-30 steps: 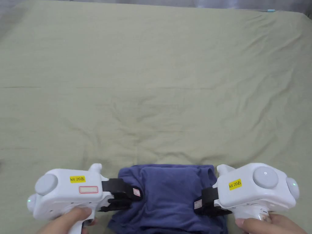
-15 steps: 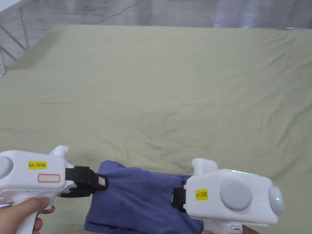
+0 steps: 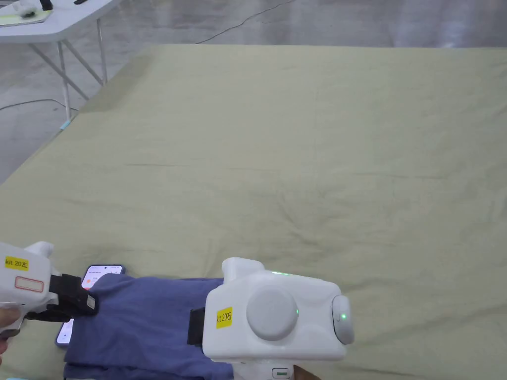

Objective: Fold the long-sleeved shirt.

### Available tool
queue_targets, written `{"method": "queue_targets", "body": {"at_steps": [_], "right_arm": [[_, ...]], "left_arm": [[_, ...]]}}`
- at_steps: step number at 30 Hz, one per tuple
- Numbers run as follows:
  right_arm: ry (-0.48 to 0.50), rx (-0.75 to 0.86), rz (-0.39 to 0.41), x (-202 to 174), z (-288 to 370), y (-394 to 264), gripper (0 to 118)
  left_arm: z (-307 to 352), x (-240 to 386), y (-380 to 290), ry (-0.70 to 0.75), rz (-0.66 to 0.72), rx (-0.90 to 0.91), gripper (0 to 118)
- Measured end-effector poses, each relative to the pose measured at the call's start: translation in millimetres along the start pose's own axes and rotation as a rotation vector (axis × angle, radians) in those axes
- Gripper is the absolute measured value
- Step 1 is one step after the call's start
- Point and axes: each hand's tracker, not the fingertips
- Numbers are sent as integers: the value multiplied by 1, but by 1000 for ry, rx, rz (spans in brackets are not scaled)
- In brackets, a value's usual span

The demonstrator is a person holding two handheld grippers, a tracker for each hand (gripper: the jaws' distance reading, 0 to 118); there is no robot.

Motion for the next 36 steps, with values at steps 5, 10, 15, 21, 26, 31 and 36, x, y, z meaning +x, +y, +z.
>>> {"method": "queue_targets", "body": {"at_steps": [5, 10, 15, 21, 26, 31, 36], "right_arm": [[-4, 20, 7, 9, 25, 1, 0], [12, 108, -19, 32, 78, 2, 0], [-36, 305, 47, 62, 171, 6, 0], [-208, 831, 184, 65, 346, 7, 0], [-390, 1208, 400, 48, 451, -10, 0], [-503, 1333, 477, 56, 488, -32, 0], [-603, 1280, 455, 82, 483, -36, 0]], "left_arm": [[14, 35, -9, 145, -118, 113, 118], [62, 94, -13, 81, -174, 232, 118], [114, 186, -33, -203, -271, 255, 51], [193, 340, -83, -66, -686, 711, 0], [246, 422, -119, -89, -652, 1182, 0], [257, 457, -160, -103, -631, 1408, 1], [248, 468, -180, -65, -633, 1402, 1]]}}
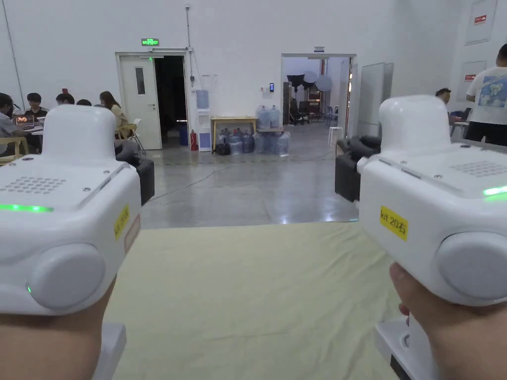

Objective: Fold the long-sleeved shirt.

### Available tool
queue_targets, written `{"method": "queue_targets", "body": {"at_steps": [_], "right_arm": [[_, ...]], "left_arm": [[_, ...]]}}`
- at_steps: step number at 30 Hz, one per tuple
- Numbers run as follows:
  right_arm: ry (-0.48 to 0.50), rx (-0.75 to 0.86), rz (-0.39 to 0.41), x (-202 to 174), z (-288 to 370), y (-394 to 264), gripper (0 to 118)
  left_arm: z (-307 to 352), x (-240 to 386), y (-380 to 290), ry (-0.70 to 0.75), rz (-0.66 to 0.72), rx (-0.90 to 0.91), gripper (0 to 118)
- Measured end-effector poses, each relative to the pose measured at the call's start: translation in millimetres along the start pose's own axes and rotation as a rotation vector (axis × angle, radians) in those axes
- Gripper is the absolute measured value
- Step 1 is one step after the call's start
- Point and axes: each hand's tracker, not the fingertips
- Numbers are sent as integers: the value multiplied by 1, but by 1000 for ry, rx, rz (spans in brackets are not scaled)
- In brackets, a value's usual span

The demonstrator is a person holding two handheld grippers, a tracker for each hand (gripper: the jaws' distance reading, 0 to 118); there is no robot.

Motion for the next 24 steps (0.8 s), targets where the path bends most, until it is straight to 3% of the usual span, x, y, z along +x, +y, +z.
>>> {"method": "queue_targets", "body": {"at_steps": [3, 9, 10, 11, 12, 14, 15, 16, 17, 21, 24], "right_arm": [[24, -72, -62, 4, -4, -16, 0], [24, -167, -98, 1, -9, -47, 0], [21, -173, -99, 0, -9, -49, 2], [21, -175, -97, -1, -9, -49, 26], [24, -176, -98, 1, -8, -48, 55], [16, -182, -91, -1, -11, -47, 118], [-41, -200, -98, -2, -13, -47, 118], [-62, -184, -112, -3, -10, -46, 118], [-64, -160, -117, 1, -10, -48, 118], [-5, -164, -192, 12, -7, -50, 118], [-56, -177, -188, 7, -8, -47, 118]], "left_arm": [[-3, 2, -16, -8, 64, -74, 1], [-4, 1, -44, -35, 127, -214, 1], [-2, 1, -46, -33, 128, -215, 1], [0, 1, -47, -29, 125, -212, 5], [2, 0, -47, -24, 121, -209, 25], [10, 0, -42, 31, 93, -174, 106], [9, 2, -40, 58, 68, -181, 117], [7, 1, -38, 69, 50, -196, 117], [15, 5, -33, 8, 38, -101, 118], [24, -3, -31, 9, 47, -130, 118], [24, 0, -30, 21, 8, -139, 118]]}}
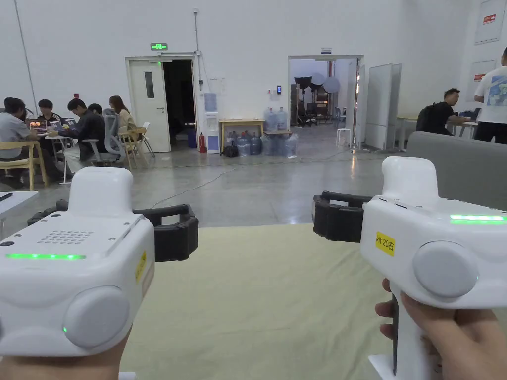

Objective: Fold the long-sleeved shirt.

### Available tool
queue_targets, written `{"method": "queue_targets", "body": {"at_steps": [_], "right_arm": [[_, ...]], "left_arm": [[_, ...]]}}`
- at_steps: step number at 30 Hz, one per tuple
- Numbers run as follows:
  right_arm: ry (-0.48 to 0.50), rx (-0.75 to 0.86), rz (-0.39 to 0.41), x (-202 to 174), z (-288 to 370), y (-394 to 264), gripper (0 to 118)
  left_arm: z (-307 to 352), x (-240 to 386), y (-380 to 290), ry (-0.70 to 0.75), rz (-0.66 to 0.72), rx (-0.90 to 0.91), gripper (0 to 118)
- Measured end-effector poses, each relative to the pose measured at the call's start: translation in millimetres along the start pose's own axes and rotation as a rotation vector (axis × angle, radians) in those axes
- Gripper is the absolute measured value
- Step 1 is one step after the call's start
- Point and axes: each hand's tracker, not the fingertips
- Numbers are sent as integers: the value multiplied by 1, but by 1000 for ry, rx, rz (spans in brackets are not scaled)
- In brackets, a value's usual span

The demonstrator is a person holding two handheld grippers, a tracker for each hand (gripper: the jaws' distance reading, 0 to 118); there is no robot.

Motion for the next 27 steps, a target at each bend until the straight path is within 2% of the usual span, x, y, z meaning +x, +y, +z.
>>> {"method": "queue_targets", "body": {"at_steps": [4, 6, 13, 17, 27], "right_arm": [[-23, 8, 79, -11, 2, -8, 118], [-12, 12, 93, -13, 4, -14, 118], [40, 5, 96, -26, 5, -12, 118], [24, 8, 102, -28, 4, -11, 118], [19, -7, 48, -22, 2, -12, 118]], "left_arm": [[-2, -2, -2, -1, 10, -14, 118], [-3, -4, -4, -14, 38, -31, 118], [-6, -7, -4, -41, 60, -57, 118], [-5, -7, -5, -38, 57, -58, 118], [-6, -10, -5, -39, 55, -70, 118]]}}
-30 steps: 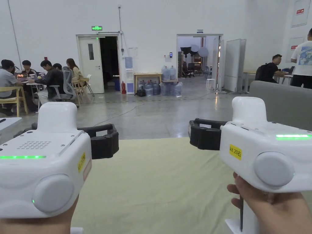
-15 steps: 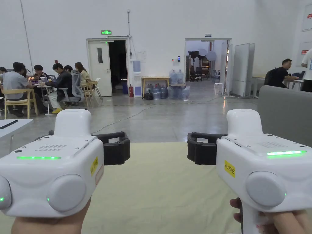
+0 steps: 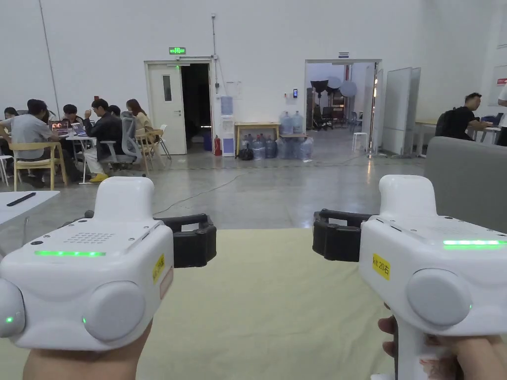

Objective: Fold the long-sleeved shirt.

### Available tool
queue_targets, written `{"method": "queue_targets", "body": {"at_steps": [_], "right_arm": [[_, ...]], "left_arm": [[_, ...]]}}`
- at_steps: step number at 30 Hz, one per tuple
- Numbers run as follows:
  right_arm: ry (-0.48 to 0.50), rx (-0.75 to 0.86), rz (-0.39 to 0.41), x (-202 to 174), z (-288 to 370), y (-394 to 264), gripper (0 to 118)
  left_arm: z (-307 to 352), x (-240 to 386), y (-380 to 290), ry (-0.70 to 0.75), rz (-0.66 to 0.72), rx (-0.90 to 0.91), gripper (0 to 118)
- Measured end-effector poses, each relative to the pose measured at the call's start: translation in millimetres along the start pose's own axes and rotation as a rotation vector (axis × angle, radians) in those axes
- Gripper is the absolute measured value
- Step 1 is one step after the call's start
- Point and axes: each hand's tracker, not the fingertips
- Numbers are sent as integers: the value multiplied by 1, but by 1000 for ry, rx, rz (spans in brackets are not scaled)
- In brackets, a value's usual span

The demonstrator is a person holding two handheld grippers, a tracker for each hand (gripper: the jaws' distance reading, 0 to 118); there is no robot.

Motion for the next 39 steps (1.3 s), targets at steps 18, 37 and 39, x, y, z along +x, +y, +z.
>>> {"method": "queue_targets", "body": {"at_steps": [18, 37, 39], "right_arm": [[-15, -17, 9, -2, -5, -1, 118], [-14, -41, 3, -3, -12, -7, 118], [-14, -41, -2, -3, -12, -7, 118]], "left_arm": [[-1, 6, -1, -4, -6, -10, 118], [-7, 9, -8, 2, -22, -21, 118], [-7, 9, -10, 2, -17, -21, 118]]}}
